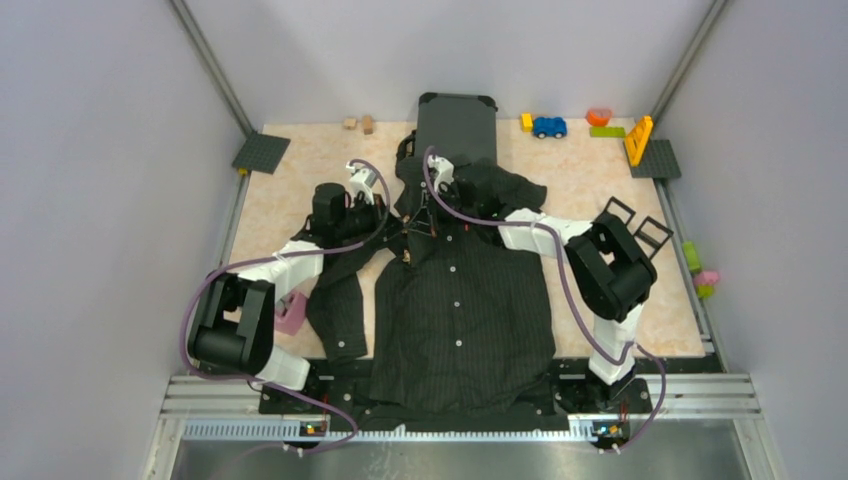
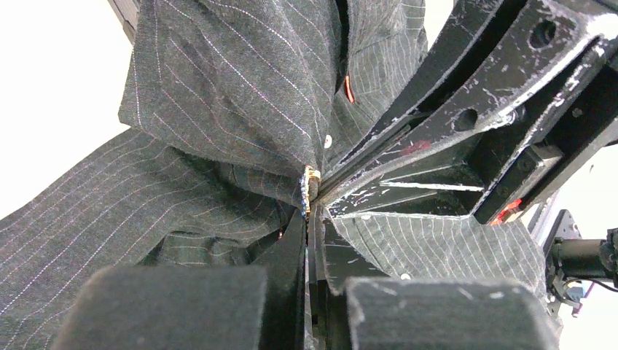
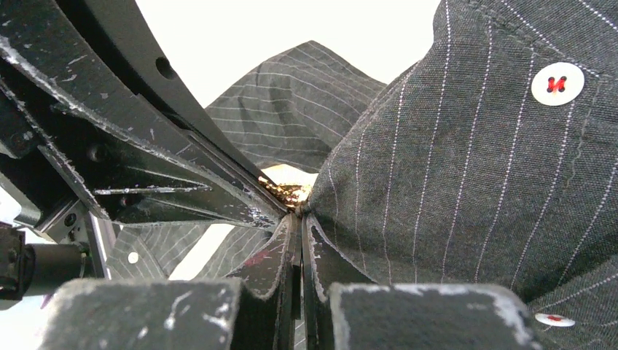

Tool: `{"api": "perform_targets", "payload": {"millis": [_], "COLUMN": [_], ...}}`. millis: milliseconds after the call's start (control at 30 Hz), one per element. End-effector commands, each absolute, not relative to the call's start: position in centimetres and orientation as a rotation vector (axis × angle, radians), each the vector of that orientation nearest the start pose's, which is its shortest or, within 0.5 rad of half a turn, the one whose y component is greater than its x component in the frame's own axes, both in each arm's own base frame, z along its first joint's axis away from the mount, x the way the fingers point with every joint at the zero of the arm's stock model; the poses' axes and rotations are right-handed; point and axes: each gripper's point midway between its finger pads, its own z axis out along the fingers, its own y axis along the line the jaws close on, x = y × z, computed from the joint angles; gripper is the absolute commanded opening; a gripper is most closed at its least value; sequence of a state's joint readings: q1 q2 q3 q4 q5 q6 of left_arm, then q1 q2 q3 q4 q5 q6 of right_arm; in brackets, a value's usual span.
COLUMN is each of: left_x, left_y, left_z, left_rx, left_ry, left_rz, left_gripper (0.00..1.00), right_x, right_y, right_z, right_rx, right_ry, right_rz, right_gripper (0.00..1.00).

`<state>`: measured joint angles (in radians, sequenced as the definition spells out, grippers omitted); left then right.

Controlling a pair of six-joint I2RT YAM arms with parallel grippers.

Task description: Pin the brooch onto the clothing

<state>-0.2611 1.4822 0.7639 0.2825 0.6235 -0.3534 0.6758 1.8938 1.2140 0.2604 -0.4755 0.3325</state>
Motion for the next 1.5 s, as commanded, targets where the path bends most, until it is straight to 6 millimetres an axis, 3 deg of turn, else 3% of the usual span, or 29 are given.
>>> {"api": "perform_targets", "payload": {"millis": [0, 667, 1133, 1467], "left_x": [31.7, 28.9, 31.1, 31.3], "left_y": [-25.7, -25.8, -22.9, -21.7], "left_z": [18.7, 20.4, 20.2, 21.2], "left_rx": [0.589, 0.651, 0.34, 0.239], "left_ry": [1.849, 1.768, 1.818, 1.762], "left_rz": [-1.255, -1.282, -1.073, -1.037], "left_gripper": [0.0, 0.0, 0.0, 0.0], "right_x": [35.3, 38.6, 39.0, 37.9], "right_y": [42.1, 39.7, 37.7, 37.1], "right_z": [14.8, 11.3, 12.4, 16.2], "right_rx": [-0.742, -0.512, -0.424, -0.432], "right_ry": [1.917, 2.114, 2.101, 2.009], "right_rz": [1.161, 1.232, 1.164, 1.187], "right_gripper": [0.0, 0.0, 0.0, 0.0]}}
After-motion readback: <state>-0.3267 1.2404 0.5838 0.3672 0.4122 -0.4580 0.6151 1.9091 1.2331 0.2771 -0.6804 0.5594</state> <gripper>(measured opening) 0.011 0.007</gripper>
